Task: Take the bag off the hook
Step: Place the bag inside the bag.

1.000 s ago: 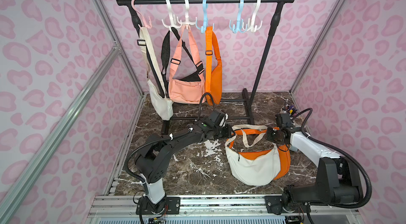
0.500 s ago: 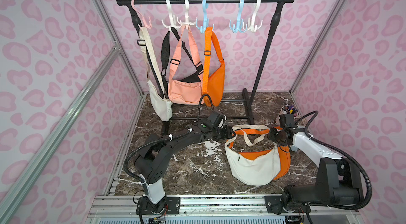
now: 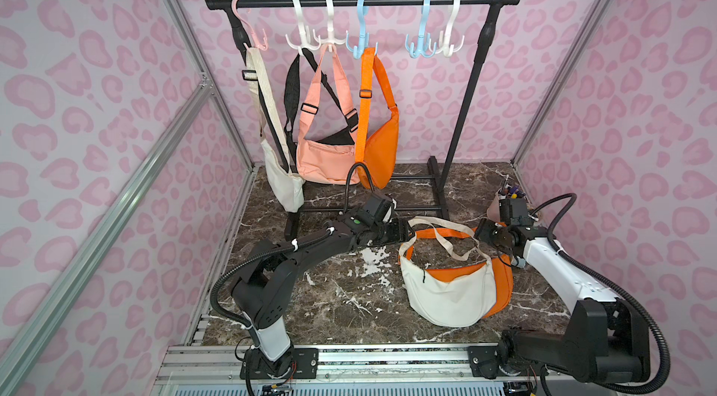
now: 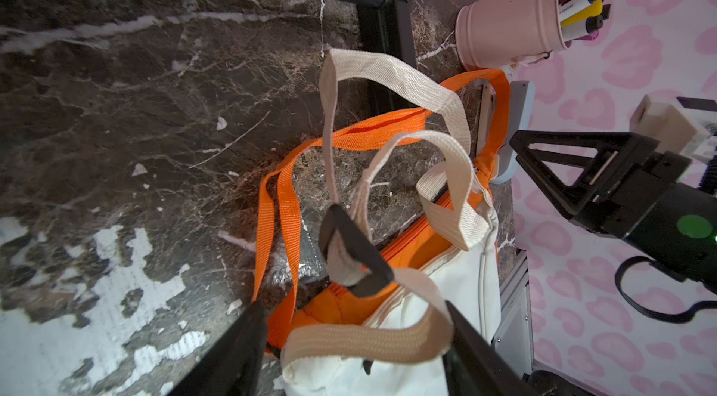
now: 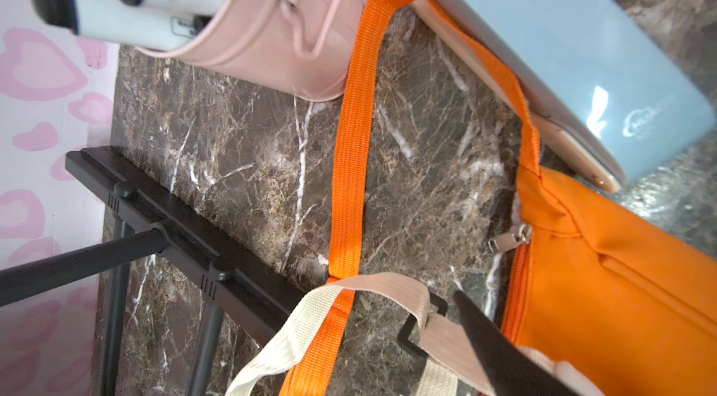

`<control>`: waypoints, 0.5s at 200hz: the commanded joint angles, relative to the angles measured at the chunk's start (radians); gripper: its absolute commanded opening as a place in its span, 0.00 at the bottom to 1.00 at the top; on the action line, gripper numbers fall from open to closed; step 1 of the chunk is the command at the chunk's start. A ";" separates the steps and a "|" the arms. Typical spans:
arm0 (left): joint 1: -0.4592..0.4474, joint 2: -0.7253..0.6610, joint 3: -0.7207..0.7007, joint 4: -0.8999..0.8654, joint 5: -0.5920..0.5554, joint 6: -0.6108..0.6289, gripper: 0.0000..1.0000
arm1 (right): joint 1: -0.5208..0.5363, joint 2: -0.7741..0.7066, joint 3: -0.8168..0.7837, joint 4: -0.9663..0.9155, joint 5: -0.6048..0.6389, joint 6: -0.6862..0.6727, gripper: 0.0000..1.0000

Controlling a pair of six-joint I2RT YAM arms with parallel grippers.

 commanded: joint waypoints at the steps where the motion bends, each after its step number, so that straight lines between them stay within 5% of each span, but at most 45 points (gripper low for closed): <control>1: -0.001 -0.014 -0.008 -0.008 0.014 0.005 0.70 | 0.008 -0.020 0.012 -0.024 0.018 0.000 0.72; 53: 0.005 -0.032 -0.057 -0.047 0.083 0.048 0.71 | 0.096 -0.072 0.090 -0.052 0.094 -0.031 0.72; 100: 0.013 -0.085 -0.118 -0.045 0.097 0.085 0.71 | 0.296 -0.059 0.215 -0.066 0.251 -0.091 0.72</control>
